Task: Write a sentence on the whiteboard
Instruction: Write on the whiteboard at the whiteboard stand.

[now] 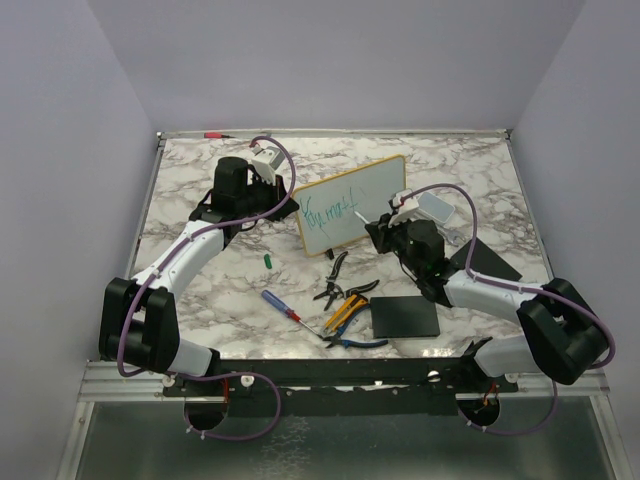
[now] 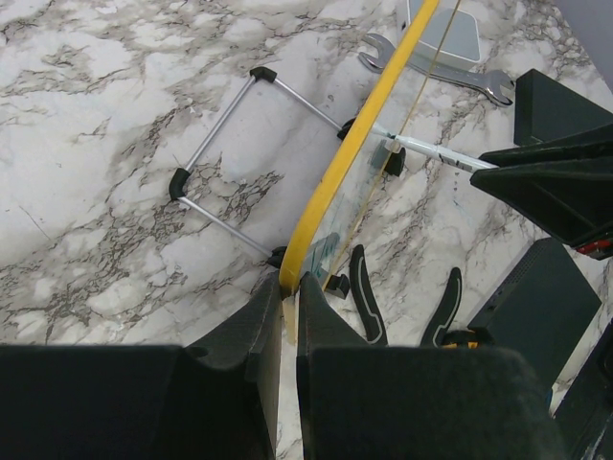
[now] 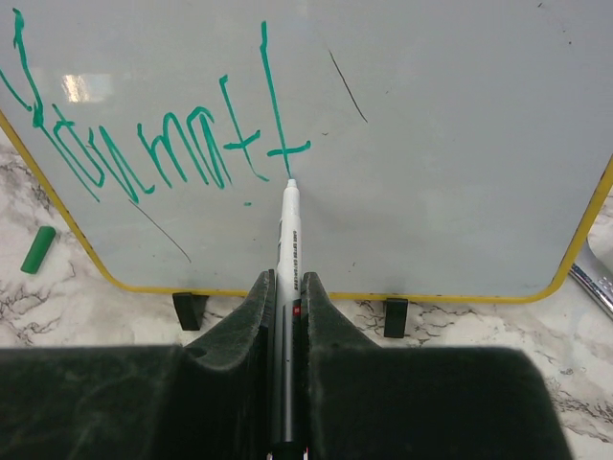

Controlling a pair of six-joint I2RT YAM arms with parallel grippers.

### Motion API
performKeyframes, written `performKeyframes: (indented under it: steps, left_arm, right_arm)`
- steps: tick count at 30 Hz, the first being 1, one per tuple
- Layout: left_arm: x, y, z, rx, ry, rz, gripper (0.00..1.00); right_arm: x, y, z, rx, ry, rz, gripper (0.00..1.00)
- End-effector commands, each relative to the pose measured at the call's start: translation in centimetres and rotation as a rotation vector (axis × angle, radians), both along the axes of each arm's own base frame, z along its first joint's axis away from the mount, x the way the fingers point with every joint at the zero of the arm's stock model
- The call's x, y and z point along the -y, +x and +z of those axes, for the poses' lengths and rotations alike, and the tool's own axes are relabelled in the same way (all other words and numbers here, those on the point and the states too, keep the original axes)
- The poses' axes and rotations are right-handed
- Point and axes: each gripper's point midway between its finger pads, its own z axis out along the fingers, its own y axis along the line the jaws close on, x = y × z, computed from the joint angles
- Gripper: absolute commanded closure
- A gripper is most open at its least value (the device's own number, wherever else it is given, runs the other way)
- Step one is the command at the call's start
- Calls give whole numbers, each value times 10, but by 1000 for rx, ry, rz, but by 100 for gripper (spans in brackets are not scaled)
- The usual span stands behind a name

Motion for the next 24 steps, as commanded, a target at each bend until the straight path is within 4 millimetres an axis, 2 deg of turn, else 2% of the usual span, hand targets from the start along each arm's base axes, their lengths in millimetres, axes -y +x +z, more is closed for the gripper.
performKeyframes:
  steps: [1,8,13,18,24]
  left_arm:
    - [-1,0,13,44,7,0,96]
    - [-2,0,14,46,7,2,96]
    - [-2,0,14,46,8,4,96]
    - [-2,0,14,48,8,3,96]
    - [-2,0,14,48,8,2,96]
  right_arm:
    - [6,-1,-13,-39,-11,-27,99]
    - [16,2,-11,-37,-21,-85,99]
    - [24,1,7,9,-14,-112,99]
    - [20,-4,26,46,1,-70,99]
    - [11,-1,22,34,1,-39,99]
